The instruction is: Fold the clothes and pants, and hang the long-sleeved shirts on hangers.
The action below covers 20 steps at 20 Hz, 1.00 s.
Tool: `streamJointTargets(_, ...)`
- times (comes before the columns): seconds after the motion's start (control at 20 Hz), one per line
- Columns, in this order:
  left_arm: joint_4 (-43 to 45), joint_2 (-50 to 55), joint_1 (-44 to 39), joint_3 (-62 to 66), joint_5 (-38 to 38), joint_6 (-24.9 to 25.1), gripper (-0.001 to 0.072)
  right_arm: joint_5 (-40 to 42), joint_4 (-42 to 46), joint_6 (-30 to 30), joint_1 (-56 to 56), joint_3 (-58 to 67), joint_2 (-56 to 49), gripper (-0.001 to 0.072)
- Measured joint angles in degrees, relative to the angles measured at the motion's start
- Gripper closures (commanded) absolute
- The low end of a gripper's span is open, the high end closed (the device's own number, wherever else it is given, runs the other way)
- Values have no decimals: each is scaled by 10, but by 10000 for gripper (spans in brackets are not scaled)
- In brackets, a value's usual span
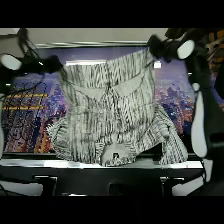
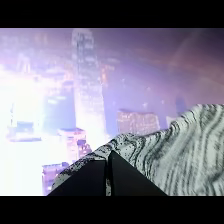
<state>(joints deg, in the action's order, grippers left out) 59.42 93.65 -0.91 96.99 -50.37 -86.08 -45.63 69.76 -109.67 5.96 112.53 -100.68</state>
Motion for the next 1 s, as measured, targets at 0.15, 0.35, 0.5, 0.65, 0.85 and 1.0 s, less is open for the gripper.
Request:
streamJointTargets(0.15,-8,86,-11,-2,7,-13,688,-3,-25,0,0,0,-80,592)
streamJointTargets(0.35,-10,128,-16,1,-11,-33,173,-46,-31,19,-4,0,-109,266)
streamJointTargets(0.5,-10,111,-2,25,-61,-40,101,-130,8,63,-16,0,-68,218)
streamJointTargets(0.65,12,57,22,40,-137,-54,101,-237,75,114,-34,-4,9,218)
streamJointTargets(0.85,67,-47,37,-19,-214,-76,102,-324,105,143,-49,-94,135,218)
streamJointTargets(1.0,83,-141,21,-141,-232,-90,102,-339,107,133,-16,-262,251,217)
